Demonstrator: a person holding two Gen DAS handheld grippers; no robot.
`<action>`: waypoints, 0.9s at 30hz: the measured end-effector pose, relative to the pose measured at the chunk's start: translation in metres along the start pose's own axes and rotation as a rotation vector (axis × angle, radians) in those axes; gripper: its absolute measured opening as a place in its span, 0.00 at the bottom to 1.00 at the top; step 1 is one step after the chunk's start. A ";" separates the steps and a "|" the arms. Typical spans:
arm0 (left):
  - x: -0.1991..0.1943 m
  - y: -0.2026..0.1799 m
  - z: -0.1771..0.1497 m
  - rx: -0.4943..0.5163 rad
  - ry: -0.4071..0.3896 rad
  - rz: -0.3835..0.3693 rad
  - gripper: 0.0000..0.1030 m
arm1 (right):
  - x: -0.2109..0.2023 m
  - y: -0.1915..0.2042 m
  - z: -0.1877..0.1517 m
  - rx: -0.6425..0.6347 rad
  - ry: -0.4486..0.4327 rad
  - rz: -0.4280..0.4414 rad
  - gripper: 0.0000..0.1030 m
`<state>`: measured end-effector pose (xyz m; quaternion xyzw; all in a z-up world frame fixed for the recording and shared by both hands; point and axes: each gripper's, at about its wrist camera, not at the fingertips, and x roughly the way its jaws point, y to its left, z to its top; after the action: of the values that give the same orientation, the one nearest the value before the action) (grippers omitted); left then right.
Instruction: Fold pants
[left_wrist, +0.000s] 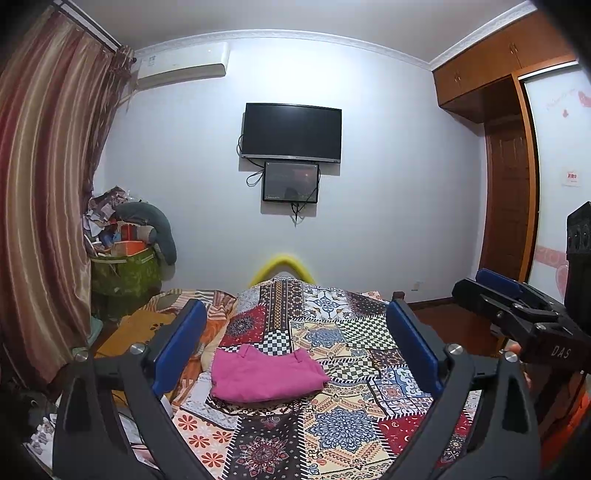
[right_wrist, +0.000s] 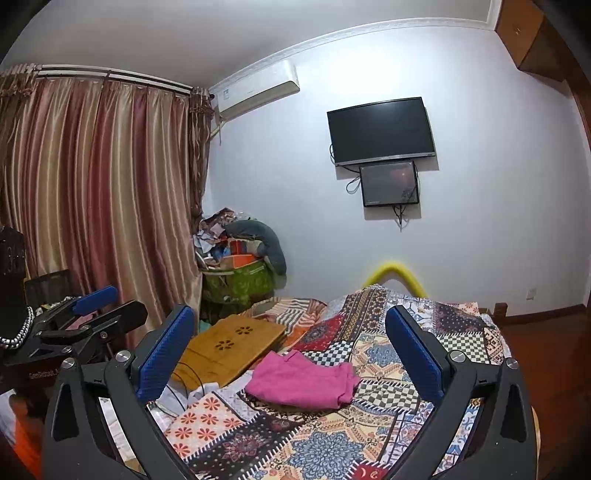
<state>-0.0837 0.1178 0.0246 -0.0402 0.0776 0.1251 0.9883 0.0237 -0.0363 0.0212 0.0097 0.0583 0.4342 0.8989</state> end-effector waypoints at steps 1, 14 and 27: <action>0.000 0.000 0.000 -0.002 0.001 -0.003 0.96 | 0.000 0.000 0.000 -0.001 0.000 -0.001 1.00; 0.006 0.003 -0.003 -0.009 0.012 -0.013 0.96 | -0.001 0.002 0.002 0.002 0.013 -0.018 1.00; 0.007 0.006 -0.006 -0.014 0.014 -0.031 0.99 | -0.001 0.002 0.002 0.004 0.016 -0.022 1.00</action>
<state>-0.0792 0.1242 0.0175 -0.0490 0.0831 0.1101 0.9892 0.0220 -0.0357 0.0236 0.0073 0.0664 0.4244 0.9030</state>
